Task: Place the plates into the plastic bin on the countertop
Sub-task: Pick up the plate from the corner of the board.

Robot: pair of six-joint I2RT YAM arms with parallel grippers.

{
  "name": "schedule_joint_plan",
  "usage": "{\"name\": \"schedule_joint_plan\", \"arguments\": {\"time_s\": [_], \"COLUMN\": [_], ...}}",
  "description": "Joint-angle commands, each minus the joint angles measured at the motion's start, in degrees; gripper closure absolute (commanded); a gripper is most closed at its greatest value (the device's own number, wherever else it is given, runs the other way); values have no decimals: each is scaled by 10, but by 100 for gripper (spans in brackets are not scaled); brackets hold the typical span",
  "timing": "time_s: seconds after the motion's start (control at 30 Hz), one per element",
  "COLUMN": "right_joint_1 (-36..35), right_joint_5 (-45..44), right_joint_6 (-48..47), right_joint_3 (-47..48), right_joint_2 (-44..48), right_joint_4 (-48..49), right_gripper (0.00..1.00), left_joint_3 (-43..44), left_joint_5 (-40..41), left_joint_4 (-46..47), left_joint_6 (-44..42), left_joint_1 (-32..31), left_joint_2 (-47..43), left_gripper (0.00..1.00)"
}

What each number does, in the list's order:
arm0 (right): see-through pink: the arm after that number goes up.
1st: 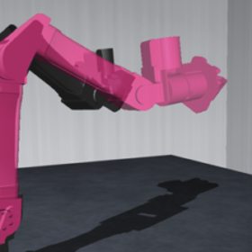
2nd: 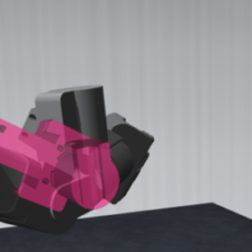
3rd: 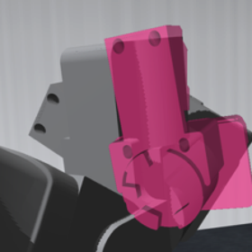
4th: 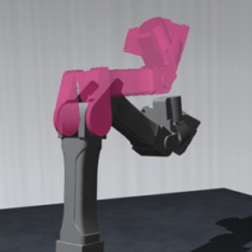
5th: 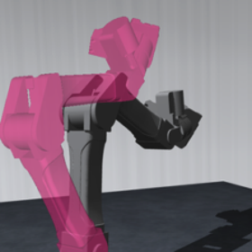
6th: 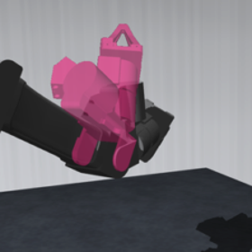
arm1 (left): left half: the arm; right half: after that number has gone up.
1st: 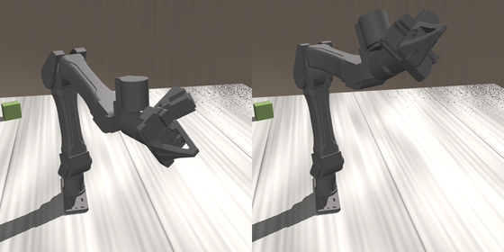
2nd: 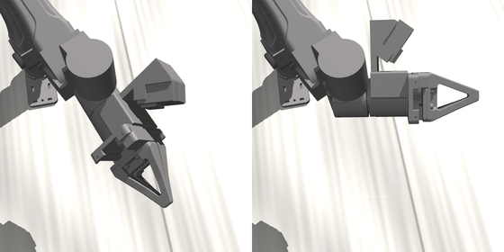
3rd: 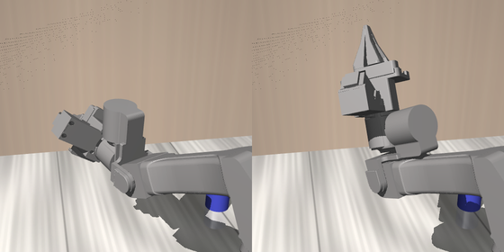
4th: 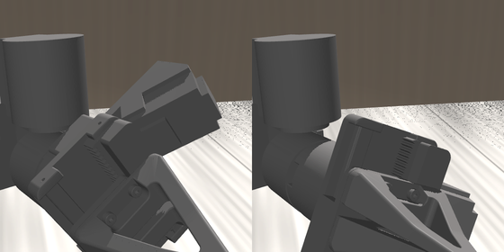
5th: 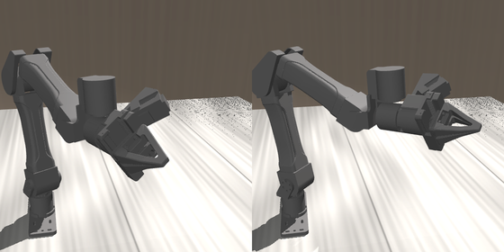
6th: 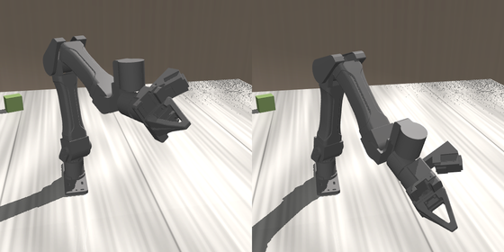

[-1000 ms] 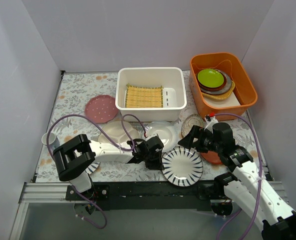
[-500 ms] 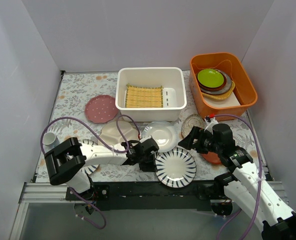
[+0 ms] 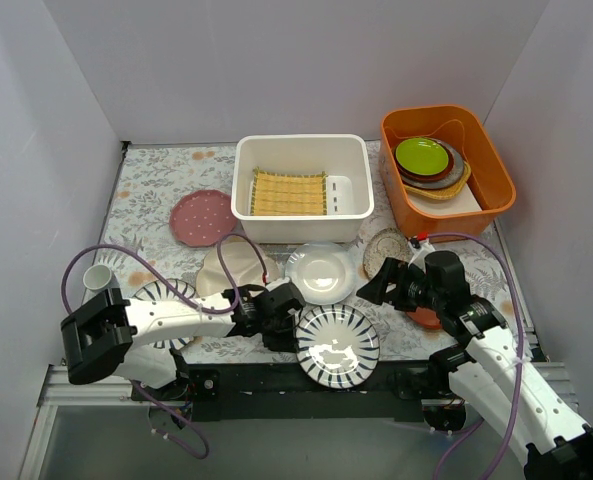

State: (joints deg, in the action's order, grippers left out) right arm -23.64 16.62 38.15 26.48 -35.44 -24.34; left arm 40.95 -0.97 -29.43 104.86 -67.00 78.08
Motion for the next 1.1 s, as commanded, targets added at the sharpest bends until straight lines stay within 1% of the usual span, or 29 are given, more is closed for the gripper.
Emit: {"name": "schedule_joint_plan", "arguments": {"time_s": [0.0,0.1,0.23,0.43,0.6,0.67,0.7,0.77,0.9,1.07], "right_joint_1": [2,2,2,2,1,1,1,0,-2,-8], "right_joint_5": [18,28,67,111,124,133,142,149,156,166], "right_joint_6": [-13,-13,-6,-1,3,4,9,14,20,28], "right_joint_3": [-9,-20,-49,-107,-138,-152,-159,-175,-198,-227], "right_joint_2": [7,9,3,9,18,18,17,16,11,0], "right_joint_4": [0,-5,-6,1,-1,3,15,24,41,66], "right_gripper": [10,10,12,21,24,28,28,34,37,43], "left_joint_3": [2,2,-1,-20,-32,-35,-36,-38,-41,-47], "left_joint_5": [1,2,3,3,2,3,3,3,3,3], "left_joint_4": [-39,-48,-67,-80,-78,-77,-76,-73,-68,-56], "left_joint_6": [7,12,20,29,35,36,36,38,39,40], "left_joint_1": [-6,-7,-7,-7,-7,-7,-7,-7,-7,-7], "left_joint_2": [-53,-75,-98,-116,-121,-118,-118,-116,-116,-108], "left_gripper": [100,100,100,100,100,100,100,100,100,100]}}
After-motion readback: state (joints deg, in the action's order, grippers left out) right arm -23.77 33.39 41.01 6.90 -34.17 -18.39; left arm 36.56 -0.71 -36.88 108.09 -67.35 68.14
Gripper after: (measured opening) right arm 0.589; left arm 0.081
